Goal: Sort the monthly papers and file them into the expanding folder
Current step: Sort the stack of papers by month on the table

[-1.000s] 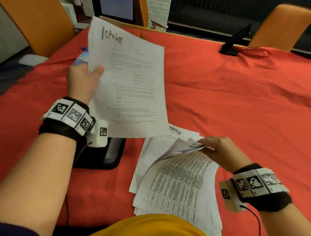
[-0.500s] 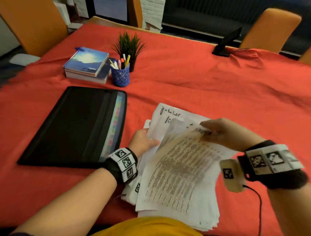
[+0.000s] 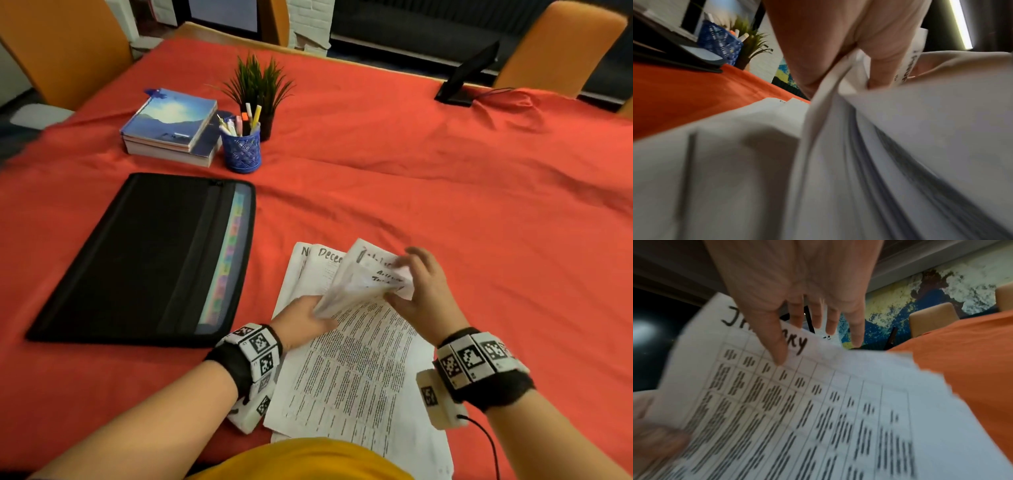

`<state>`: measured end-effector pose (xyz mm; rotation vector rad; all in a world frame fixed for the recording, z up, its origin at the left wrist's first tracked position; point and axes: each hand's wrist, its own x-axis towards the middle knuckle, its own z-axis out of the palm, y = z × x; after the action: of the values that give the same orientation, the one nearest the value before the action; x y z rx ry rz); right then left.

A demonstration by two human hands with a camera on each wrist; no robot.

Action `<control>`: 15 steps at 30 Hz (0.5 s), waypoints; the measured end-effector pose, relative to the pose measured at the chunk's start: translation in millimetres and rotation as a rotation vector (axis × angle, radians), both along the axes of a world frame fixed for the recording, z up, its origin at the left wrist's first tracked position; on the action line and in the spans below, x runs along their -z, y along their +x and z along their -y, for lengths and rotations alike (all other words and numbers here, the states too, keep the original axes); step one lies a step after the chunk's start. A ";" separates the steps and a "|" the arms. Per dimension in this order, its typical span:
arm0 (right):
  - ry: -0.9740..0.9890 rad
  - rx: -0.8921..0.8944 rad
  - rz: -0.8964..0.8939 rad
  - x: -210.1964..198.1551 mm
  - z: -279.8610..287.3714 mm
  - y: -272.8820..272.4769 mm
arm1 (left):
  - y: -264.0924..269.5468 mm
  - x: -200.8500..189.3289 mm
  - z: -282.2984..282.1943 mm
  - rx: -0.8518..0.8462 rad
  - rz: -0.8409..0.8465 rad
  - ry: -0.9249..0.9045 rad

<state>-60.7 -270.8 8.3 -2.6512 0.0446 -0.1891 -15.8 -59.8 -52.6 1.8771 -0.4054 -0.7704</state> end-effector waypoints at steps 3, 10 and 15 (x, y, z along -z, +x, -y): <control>0.006 -0.072 -0.089 -8.3 8.8 8.9 | 2.9 -1.8 1.2 0.055 0.043 0.060; 0.046 -0.148 -0.184 -23.9 13.5 12.5 | 30.0 -18.8 -11.1 0.080 -0.178 -0.190; 0.057 -0.254 -0.245 -14.5 4.5 0.9 | 44.7 6.1 -9.3 -0.260 0.041 0.146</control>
<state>-59.8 -275.3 22.7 -2.5779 -0.2029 0.2174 28.9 -50.6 -58.7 2.0354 -0.1279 -0.6004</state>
